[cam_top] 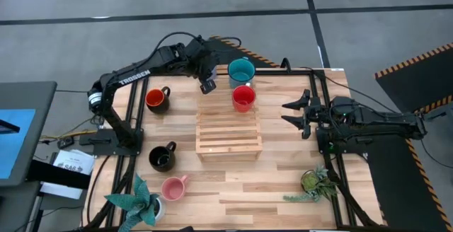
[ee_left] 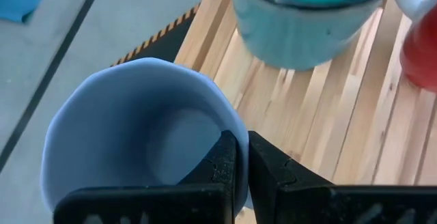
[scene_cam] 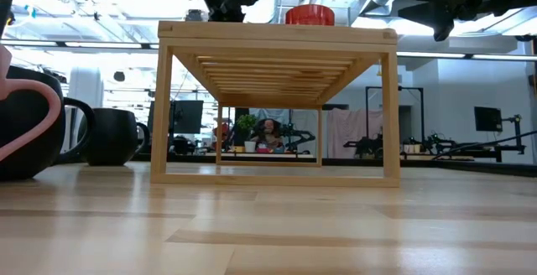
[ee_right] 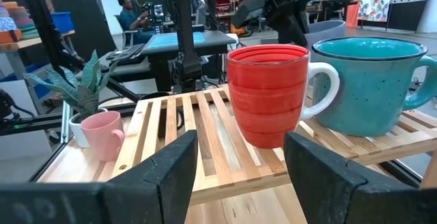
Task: Place coffee mugs
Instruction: Put the light blue mug on the shelf, then put the orange mug on the shelf aligned with the light blue mug
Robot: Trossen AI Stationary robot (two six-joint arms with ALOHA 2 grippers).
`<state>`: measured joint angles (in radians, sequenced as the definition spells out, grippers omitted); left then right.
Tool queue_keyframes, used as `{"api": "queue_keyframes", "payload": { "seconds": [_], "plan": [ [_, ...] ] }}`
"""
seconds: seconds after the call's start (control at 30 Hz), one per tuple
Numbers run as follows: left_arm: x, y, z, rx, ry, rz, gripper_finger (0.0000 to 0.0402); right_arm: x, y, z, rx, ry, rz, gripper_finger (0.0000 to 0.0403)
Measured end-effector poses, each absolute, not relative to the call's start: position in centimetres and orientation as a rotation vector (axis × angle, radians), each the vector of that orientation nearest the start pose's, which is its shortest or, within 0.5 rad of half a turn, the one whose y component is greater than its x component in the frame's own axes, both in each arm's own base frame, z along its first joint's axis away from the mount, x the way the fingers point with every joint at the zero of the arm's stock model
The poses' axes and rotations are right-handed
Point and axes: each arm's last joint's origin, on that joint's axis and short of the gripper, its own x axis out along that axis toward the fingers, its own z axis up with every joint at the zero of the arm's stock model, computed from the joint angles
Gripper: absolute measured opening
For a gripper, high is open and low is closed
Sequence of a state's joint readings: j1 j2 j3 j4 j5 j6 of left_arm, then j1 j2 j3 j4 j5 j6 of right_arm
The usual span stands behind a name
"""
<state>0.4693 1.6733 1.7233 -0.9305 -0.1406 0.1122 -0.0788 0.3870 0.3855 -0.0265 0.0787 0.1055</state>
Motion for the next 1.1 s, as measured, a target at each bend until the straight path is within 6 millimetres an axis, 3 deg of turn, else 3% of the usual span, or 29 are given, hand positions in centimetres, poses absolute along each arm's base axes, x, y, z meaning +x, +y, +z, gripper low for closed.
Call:
{"api": "queue_keyframes", "payload": {
  "seconds": [0.2, 1.1],
  "plan": [
    [31.5, 16.3, 36.2, -0.04, 0.895, 0.52, 0.0011, 11.67, -1.15, 25.97, 0.105, 0.024, -0.159, 0.0244],
    [31.78, 16.41, 36.32, 0.031, 0.878, 0.499, 0.0138, 11.67, -1.15, 25.95, 0.105, 0.025, -0.159, 0.0244]
  ]
}}
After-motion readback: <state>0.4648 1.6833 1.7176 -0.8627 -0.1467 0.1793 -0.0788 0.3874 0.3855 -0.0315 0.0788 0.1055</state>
